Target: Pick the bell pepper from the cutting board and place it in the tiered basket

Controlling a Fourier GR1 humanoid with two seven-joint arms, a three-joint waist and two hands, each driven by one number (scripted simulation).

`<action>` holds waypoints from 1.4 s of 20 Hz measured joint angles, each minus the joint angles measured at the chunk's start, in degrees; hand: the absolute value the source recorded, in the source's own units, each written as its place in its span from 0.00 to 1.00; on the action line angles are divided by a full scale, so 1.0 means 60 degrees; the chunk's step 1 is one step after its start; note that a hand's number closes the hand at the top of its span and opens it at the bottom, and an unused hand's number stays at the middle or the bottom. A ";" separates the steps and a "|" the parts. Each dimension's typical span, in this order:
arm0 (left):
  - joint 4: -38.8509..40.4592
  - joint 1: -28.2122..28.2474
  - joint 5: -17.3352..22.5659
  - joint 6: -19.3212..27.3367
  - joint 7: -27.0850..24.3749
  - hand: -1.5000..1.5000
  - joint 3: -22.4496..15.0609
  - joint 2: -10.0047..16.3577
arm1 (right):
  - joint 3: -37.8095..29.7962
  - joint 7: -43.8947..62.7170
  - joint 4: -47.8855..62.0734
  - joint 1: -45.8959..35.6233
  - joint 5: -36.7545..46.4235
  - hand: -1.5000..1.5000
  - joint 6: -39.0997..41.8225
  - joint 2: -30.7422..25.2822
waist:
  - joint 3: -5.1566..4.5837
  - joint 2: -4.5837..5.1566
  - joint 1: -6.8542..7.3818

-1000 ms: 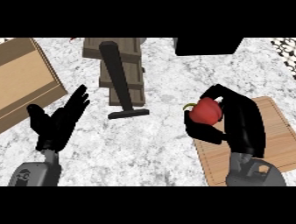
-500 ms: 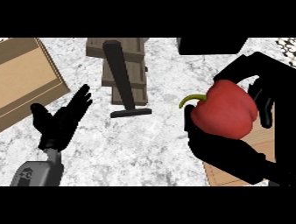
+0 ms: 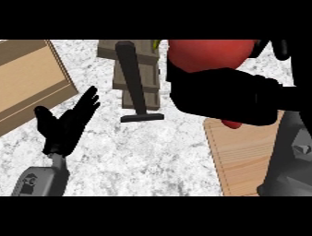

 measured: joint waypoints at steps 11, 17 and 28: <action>0.0195 -0.0243 -0.0106 -0.0070 -0.0108 0.50 -0.0160 -0.0124 | -0.2256 0.0055 0.5101 -0.4068 0.0190 1.00 -0.0433 -0.0022 | 0.0029 0.0200 0.0264; 0.0019 -0.0277 -0.0118 -0.0065 -0.0036 0.50 -0.0220 -0.0179 | -0.2929 -0.0568 0.7785 -0.5136 0.0461 1.00 -0.1739 -0.0012 | 0.0041 0.0269 0.0359; 0.0160 -0.0656 -0.0189 -0.0107 0.0037 0.50 -0.0328 -0.0293 | -0.3779 -0.1593 1.0974 -0.5478 -0.0542 0.00 -0.5849 0.0044 | 0.0042 0.0395 0.0648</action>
